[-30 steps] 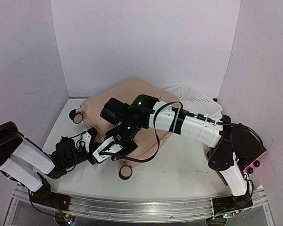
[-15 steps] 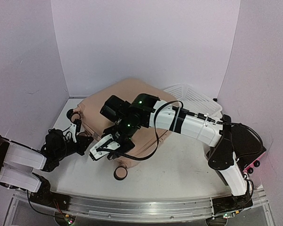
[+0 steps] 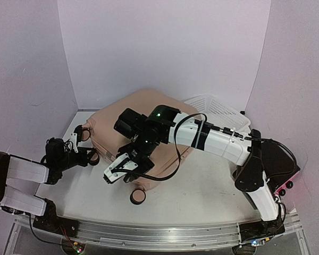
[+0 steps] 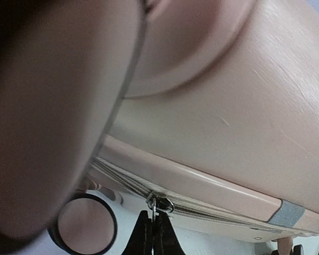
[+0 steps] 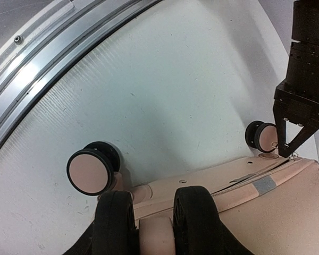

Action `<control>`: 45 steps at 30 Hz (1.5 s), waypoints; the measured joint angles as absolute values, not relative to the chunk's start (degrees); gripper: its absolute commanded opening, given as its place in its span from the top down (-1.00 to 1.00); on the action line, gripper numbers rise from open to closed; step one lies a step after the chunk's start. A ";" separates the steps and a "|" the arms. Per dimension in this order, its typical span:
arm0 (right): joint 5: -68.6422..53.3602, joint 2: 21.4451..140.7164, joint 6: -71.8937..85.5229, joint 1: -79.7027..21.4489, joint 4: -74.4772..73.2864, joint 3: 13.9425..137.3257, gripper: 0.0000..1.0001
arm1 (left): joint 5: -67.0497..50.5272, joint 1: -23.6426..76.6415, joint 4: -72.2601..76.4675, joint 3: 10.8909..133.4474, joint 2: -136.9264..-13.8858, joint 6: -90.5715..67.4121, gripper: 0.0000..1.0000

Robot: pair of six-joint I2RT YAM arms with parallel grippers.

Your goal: Open, take out, and arrange the luggage

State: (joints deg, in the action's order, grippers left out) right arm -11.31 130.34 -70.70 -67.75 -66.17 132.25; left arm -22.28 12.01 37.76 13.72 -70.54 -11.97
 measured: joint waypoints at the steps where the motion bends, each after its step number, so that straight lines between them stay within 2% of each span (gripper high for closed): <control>1: -11.40 130.34 -70.78 -67.75 -66.26 132.27 1.00 | -23.14 10.74 37.28 14.24 -70.87 -12.14 1.00; 5: -11.79 130.32 -71.20 -67.72 -66.43 132.27 1.00 | -26.52 5.21 37.12 16.99 -74.91 -14.85 1.00; 15: -13.28 130.30 -72.90 -66.43 -66.24 132.27 1.00 | -46.63 -4.71 37.10 26.44 -86.91 -19.64 1.00; 22: -14.98 130.06 -74.50 -64.99 -66.63 132.22 1.00 | -58.06 -7.97 29.30 37.65 -95.09 -21.04 0.99; 33: -16.40 130.06 -75.70 -62.65 -64.79 132.22 1.00 | -60.20 -6.83 23.53 51.44 -105.34 -21.61 1.00; 40: -16.51 130.04 -76.31 -61.87 -66.11 132.16 1.00 | -52.07 -4.12 21.47 51.44 -102.98 -13.87 0.99; 45: -16.64 127.15 -78.96 -62.11 -67.22 127.24 1.00 | -48.21 -4.03 15.59 45.21 -94.94 -13.26 0.91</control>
